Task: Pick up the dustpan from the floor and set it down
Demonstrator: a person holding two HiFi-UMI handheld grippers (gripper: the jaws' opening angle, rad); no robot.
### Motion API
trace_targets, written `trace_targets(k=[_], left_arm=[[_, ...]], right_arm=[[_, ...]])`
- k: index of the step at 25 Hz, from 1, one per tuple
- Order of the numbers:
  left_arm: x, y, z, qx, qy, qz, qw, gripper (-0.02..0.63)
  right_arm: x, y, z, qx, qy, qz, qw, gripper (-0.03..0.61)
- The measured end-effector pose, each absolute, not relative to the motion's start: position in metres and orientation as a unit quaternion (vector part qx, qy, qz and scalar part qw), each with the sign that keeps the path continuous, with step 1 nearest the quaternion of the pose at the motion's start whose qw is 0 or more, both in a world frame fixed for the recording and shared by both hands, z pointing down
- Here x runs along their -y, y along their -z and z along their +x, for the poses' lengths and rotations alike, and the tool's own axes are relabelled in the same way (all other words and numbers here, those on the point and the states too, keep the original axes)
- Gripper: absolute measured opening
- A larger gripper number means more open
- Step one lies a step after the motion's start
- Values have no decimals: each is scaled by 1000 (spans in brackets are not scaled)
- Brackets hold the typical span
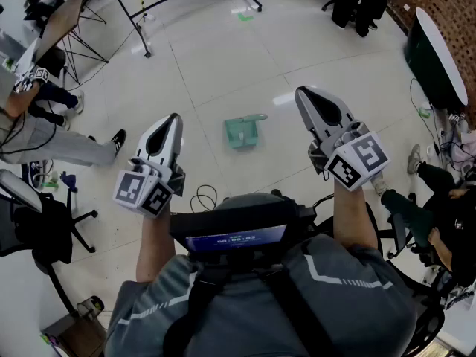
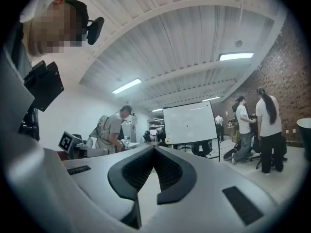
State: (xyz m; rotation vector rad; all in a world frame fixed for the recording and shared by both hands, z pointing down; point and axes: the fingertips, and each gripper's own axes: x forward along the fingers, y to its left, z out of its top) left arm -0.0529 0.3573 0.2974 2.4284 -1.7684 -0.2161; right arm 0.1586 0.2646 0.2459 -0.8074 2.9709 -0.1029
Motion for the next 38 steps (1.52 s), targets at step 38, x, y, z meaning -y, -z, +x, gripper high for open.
trace_targets(k=[38], left_arm=[[-98, -344, -125, 601, 39, 794, 87, 28]], right_arm=[[-20, -336, 17, -995, 31, -47, -78, 144]])
